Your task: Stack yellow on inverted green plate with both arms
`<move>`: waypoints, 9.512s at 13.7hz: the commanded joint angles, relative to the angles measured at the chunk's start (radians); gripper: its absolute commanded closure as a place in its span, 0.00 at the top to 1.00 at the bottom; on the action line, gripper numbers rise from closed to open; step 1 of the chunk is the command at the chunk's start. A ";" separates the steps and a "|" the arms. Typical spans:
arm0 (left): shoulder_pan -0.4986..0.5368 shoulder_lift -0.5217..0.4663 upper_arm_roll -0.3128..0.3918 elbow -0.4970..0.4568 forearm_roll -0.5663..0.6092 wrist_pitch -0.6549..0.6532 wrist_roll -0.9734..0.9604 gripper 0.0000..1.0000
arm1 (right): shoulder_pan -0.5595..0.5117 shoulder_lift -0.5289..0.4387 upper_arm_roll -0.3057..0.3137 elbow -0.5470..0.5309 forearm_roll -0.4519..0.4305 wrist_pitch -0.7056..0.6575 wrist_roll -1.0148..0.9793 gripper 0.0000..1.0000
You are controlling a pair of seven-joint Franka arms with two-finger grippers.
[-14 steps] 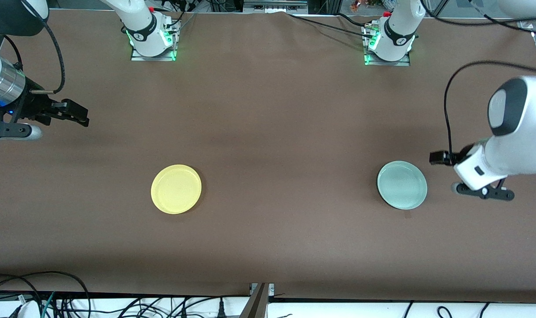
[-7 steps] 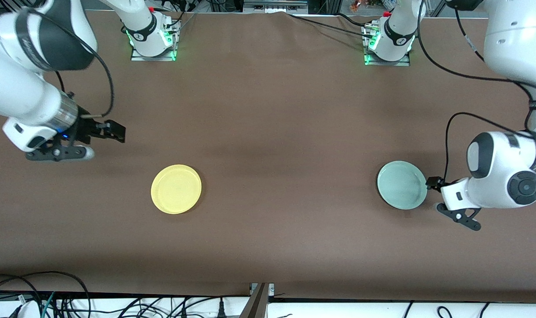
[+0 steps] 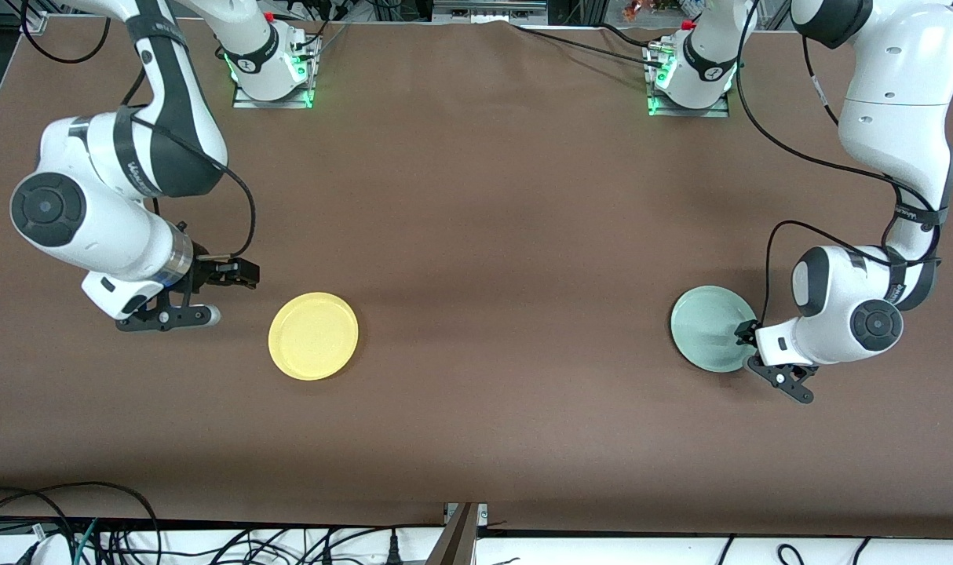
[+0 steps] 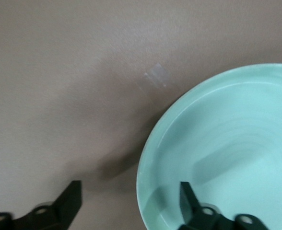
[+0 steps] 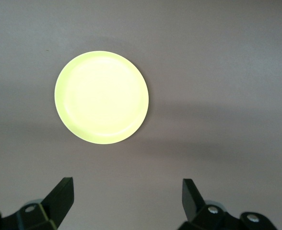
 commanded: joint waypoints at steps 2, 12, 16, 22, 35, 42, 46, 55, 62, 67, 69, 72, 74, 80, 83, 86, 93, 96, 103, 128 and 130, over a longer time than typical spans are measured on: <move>0.009 -0.020 -0.012 -0.024 -0.019 0.012 0.085 0.00 | -0.019 -0.002 -0.006 -0.002 0.017 0.016 -0.080 1.00; -0.059 -0.099 0.000 0.074 0.061 -0.137 0.037 0.00 | -0.025 0.280 0.000 -0.054 0.060 0.418 -0.087 0.99; -0.202 -0.116 -0.003 0.211 0.276 -0.356 -0.121 0.00 | -0.030 0.341 0.001 -0.054 0.063 0.484 -0.085 0.78; -0.489 -0.101 0.000 0.219 0.663 -0.539 -0.501 0.00 | -0.051 0.357 0.001 -0.048 0.126 0.469 -0.143 0.17; -0.871 0.111 -0.003 0.225 0.944 -0.840 -1.065 0.00 | -0.062 0.329 -0.003 0.294 0.132 0.036 -0.148 0.00; -0.853 0.166 -0.011 0.441 0.569 -0.746 -1.051 1.00 | -0.077 0.288 -0.011 0.290 0.132 -0.030 -0.192 0.00; -0.740 0.151 -0.012 0.527 0.135 -0.612 -1.051 1.00 | -0.110 0.263 -0.011 0.290 0.131 -0.079 -0.235 0.00; -0.627 0.152 -0.011 0.380 -0.308 -0.147 -1.051 1.00 | -0.099 0.268 -0.005 0.291 0.129 -0.076 -0.199 0.00; -0.621 0.180 -0.012 0.357 -0.369 -0.022 -1.050 1.00 | -0.100 0.268 -0.005 0.291 0.129 -0.076 -0.199 0.00; -0.607 0.153 -0.014 0.323 -0.552 0.016 -1.048 1.00 | -0.100 0.268 -0.005 0.291 0.129 -0.076 -0.200 0.00; -0.607 0.150 -0.040 0.230 -0.550 0.160 -1.030 1.00 | -0.102 0.268 -0.005 0.291 0.129 -0.076 -0.200 0.00; -0.603 0.098 -0.035 0.179 -0.535 0.146 -0.936 1.00 | -0.102 0.268 -0.005 0.291 0.129 -0.076 -0.202 0.00; -0.590 0.043 -0.035 0.179 -0.536 0.092 -0.944 1.00 | -0.104 0.268 -0.005 0.291 0.129 -0.076 -0.208 0.00; -0.570 -0.043 -0.006 0.179 -0.518 -0.069 -0.938 1.00 | -0.105 0.268 -0.005 0.291 0.129 -0.076 -0.212 0.00; -0.560 -0.133 0.070 0.193 -0.339 -0.225 -0.934 1.00 | -0.097 0.268 -0.003 0.291 0.131 -0.071 -0.197 0.00; -0.509 -0.245 0.097 0.196 -0.210 -0.387 -0.928 1.00 | -0.090 0.272 0.001 0.290 0.132 -0.065 -0.157 0.00; -0.353 -0.492 0.097 0.240 -0.147 -0.713 -0.745 1.00 | 0.103 0.337 0.001 0.274 0.246 0.106 0.186 0.00; -0.279 -0.613 0.090 0.194 -0.133 -0.775 -0.675 1.00 | 0.223 0.393 0.001 0.274 0.249 0.238 0.381 0.00; -0.141 -0.845 0.077 -0.129 -0.124 -0.588 -0.672 1.00 | 0.459 0.418 0.001 0.233 0.283 0.399 0.686 0.00; -0.145 -0.841 0.021 -0.107 -0.064 -0.651 -0.668 1.00 | 0.443 0.079 -0.334 0.192 0.277 -0.060 0.438 1.00; -0.147 -0.841 0.021 -0.107 -0.064 -0.651 -0.669 1.00 | 0.441 -0.020 -0.399 0.157 0.271 -0.161 0.360 1.00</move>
